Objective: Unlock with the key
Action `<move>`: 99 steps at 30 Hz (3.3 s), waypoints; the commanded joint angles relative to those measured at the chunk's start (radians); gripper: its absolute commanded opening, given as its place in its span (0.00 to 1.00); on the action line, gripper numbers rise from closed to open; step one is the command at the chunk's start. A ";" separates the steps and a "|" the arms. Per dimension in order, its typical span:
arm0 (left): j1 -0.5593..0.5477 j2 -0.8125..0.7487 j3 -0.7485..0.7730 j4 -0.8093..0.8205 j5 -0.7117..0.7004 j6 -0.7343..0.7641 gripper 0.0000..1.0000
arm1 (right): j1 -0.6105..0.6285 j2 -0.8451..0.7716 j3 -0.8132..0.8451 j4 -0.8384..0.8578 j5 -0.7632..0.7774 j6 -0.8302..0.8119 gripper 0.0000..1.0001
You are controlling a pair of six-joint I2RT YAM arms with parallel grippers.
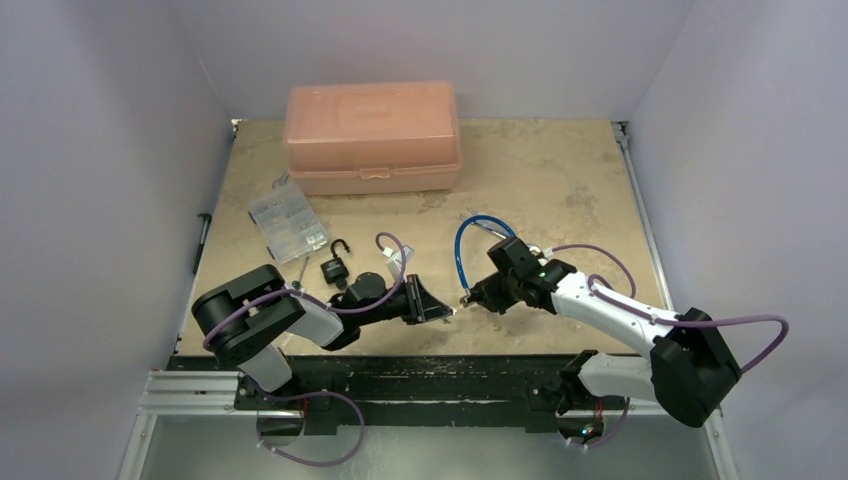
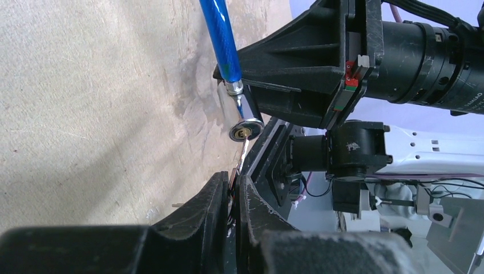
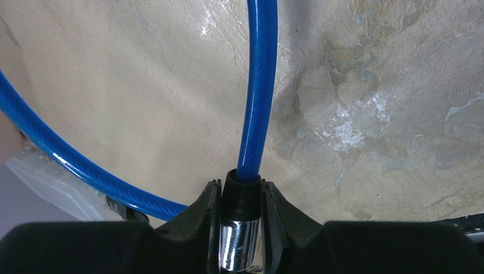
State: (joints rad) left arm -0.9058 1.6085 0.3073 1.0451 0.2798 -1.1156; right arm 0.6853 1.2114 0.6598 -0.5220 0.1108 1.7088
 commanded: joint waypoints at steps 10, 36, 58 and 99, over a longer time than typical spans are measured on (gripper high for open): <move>-0.005 -0.023 0.043 -0.009 -0.045 0.020 0.00 | 0.003 -0.015 0.018 0.065 -0.001 0.003 0.00; -0.005 -0.085 0.081 -0.154 -0.122 -0.006 0.00 | 0.004 -0.025 -0.005 0.104 -0.023 0.006 0.00; -0.006 -0.097 0.083 -0.189 -0.162 -0.042 0.00 | 0.011 -0.008 -0.006 0.132 -0.037 0.005 0.00; -0.006 -0.087 0.140 -0.230 -0.130 -0.078 0.00 | 0.031 0.029 0.028 0.106 -0.008 -0.015 0.00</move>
State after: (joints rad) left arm -0.9123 1.5257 0.3916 0.7624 0.1703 -1.1690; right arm 0.6930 1.2381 0.6456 -0.4595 0.1364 1.7016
